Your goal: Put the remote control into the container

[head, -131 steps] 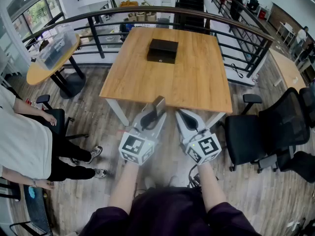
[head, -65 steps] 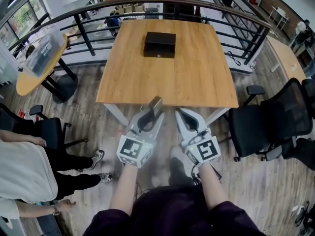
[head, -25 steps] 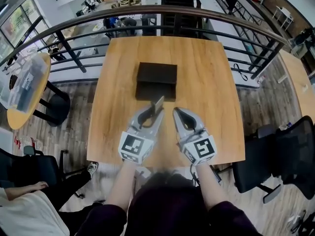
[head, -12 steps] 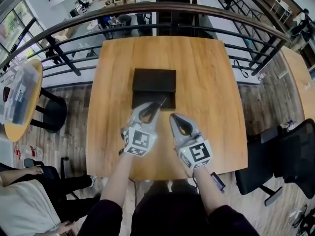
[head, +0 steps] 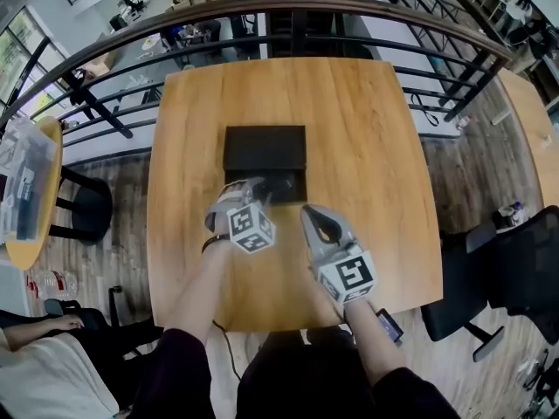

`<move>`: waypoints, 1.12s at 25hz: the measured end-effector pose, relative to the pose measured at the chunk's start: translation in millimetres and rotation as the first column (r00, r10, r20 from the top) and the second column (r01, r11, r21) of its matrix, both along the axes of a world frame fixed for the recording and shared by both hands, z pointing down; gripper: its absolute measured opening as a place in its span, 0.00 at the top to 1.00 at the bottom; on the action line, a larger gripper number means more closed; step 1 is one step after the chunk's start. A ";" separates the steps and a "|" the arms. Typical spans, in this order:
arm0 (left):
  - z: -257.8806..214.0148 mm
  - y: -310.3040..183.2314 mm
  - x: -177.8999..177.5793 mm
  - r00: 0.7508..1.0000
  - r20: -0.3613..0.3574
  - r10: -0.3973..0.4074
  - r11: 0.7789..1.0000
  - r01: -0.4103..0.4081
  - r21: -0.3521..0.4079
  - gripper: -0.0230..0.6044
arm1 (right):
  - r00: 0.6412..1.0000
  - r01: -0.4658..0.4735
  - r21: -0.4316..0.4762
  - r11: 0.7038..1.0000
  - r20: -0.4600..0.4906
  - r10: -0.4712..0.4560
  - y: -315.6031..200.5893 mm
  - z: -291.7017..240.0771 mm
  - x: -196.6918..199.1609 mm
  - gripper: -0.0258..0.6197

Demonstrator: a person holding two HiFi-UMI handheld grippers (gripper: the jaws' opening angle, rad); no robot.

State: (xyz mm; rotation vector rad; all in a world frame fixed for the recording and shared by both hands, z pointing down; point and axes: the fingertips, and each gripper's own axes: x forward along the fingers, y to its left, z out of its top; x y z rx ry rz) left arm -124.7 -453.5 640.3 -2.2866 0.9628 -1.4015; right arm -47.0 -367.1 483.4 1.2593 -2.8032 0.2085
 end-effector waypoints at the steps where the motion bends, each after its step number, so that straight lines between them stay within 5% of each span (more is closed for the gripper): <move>1: 8.1 -2.8 -1.2 0.999 0.033 0.011 1.000 -0.010 -0.017 0.82 | 1.000 -0.004 -0.004 1.000 -0.001 0.004 -1.0 1.5 1.8 0.95; 5: 35.6 -10.7 -6.1 0.982 0.170 0.081 0.994 -0.067 -0.086 0.82 | 1.000 -0.017 -0.015 1.000 -0.011 0.017 -3.7 7.1 8.4 0.95; 9: 60.6 -17.1 -3.1 0.940 0.295 0.174 0.980 -0.135 -0.148 0.82 | 0.999 -0.030 -0.022 0.999 -0.020 0.029 -6.5 10.5 13.0 0.95; 15: 88.4 -28.2 -10.5 0.890 0.406 0.207 0.968 -0.125 -0.218 0.82 | 0.998 -0.047 -0.025 0.999 -0.035 0.046 -8.2 10.7 20.1 0.95; 20: 102.6 -28.8 -11.9 0.886 0.409 0.219 0.952 -0.102 -0.290 0.82 | 0.997 -0.063 -0.028 0.998 -0.042 0.062 -9.1 12.5 27.7 0.95; 28: 105.8 -25.2 -11.8 0.916 0.335 0.222 0.923 -0.086 -0.375 0.80 | 0.997 -0.071 -0.023 0.997 -0.042 0.070 -11.3 11.1 33.7 0.95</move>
